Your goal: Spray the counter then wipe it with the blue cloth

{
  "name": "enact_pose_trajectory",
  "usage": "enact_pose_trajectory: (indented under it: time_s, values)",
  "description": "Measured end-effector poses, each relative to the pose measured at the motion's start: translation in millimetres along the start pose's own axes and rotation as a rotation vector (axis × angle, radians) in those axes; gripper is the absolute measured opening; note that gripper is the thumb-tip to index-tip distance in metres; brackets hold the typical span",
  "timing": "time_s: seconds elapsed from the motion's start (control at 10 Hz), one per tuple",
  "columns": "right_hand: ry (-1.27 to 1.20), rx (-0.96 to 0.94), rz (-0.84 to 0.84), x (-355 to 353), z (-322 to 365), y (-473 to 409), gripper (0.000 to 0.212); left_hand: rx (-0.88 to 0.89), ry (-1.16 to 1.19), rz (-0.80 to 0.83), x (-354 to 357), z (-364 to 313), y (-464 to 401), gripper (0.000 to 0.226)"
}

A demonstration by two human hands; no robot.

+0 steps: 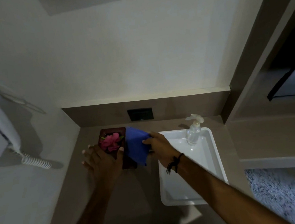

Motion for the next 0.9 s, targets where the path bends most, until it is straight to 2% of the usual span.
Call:
enact_pose_trajectory:
  time_s: [0.1, 0.2, 0.3, 0.4, 0.5, 0.7, 0.9]
  values:
    - [0.013, 0.004, 0.011, -24, -3, 8, 0.024, 0.295, -0.003, -0.202, -5, -20, 13, 0.085]
    - [-0.027, 0.018, 0.015, -53, -7, 22, 0.030, 0.423, 0.343, -0.040, 13, -48, 34, 0.061]
    - [-0.049, 0.033, 0.025, -82, -14, 32, 0.041, 0.268, 0.547, 0.274, 50, -66, 48, 0.037]
    - [-0.031, 0.065, -0.031, -110, -29, 33, 0.036, -0.043, 0.769, 0.536, 97, -61, 53, 0.026]
    - [0.137, 0.115, -0.167, -138, -54, 28, 0.026, -0.143, 0.698, 0.660, 134, -47, 61, 0.025]
    - [0.591, 0.161, -0.460, -166, -94, 20, 0.030, -0.171, 0.482, 0.749, 173, -40, 79, 0.030]
    - [0.794, 0.109, -0.457, -163, -105, 15, 0.027, 0.025, 0.226, 0.690, 178, -46, 92, 0.041]
Point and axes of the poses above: each hand's wrist, its own y-axis away from the middle knuckle, its own x-axis out of the palm, z = x × y, the point moved 1 cm from there along -y, towards the middle knuckle, and after that the axes turned 7 degrees about y, right-handed, at the moved point
